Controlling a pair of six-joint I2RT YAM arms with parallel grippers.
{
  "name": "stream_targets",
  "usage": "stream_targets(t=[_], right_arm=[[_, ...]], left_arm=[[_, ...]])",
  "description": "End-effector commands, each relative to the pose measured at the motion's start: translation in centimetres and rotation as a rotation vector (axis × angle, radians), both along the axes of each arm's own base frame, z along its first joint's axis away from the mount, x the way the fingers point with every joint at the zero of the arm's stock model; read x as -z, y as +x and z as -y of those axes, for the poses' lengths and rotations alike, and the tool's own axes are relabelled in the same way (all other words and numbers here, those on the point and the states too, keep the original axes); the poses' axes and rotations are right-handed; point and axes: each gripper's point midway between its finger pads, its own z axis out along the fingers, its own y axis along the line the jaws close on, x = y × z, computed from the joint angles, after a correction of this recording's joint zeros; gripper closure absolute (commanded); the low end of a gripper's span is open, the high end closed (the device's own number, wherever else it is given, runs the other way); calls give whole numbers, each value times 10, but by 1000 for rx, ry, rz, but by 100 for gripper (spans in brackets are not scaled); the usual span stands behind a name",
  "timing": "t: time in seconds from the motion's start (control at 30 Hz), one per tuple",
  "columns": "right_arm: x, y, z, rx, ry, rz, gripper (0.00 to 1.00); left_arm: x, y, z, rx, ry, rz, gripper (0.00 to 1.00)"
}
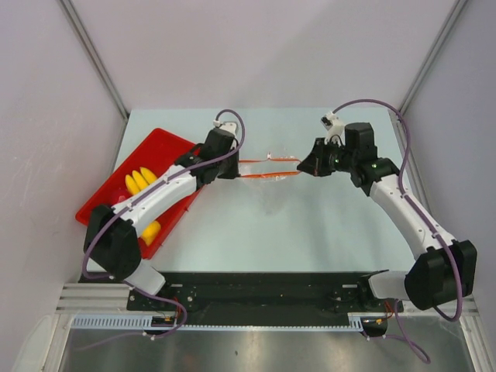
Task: Place the food in the zip-top bag and seal the zipper
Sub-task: Open the zipper of the food storage bag, then pick up the fake fruit from the bin.
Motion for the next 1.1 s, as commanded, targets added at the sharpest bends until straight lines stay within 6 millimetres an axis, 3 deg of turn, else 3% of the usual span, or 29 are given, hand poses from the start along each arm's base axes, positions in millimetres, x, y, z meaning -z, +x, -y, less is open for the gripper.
stream_targets(t=[0.0,0.13,0.17,0.2,0.27,0.33,0.37,0.4,0.43,0.47,0.5,0.57,0.67,0.87,0.93,1.07], right_arm=[[6,-8,25,-37,-180,70,100],[2,-17,-7,-122,-166,106,100],[3,-18,-13,-138,-157,107,100],[5,-21,-21,-162,-145,94,100],[18,-16,-26,-164,-140,53,100],[25,-8,-26,-138,-124,22,100],[30,-2,-27,-129,-116,9,100],[31,-1,-29,-127,-100,0,100],[31,2,-28,-115,-89,-10,100],[33,4,-30,-114,-84,-11,100],[33,5,-31,-115,-81,-15,100],[32,6,-33,-114,-73,-13,100],[33,7,-36,-113,-71,-13,100],[32,10,-42,-108,-48,-20,100],[33,13,-44,-108,-46,-23,100],[32,16,-46,-110,-46,-20,100]], left_arm=[[35,-11,-37,48,171,-84,99],[18,-21,8,273,17,-89,81],[11,-20,13,298,-1,-78,72],[7,-21,15,314,-8,-73,68],[-3,-23,18,344,-31,-59,47],[-13,-24,12,364,-60,-50,37],[-18,-30,14,396,-103,-54,20],[-35,-28,2,384,-130,-14,13],[-44,-30,-3,417,-144,13,4],[-50,-27,-17,421,-161,32,0],[-64,-38,-23,456,-183,55,0],[-69,-44,-45,493,-142,84,0],[-71,-51,-111,437,-96,96,0],[-27,-77,-206,484,208,38,3],[-10,-83,-225,550,298,10,3],[19,-76,-253,593,375,-83,3]])
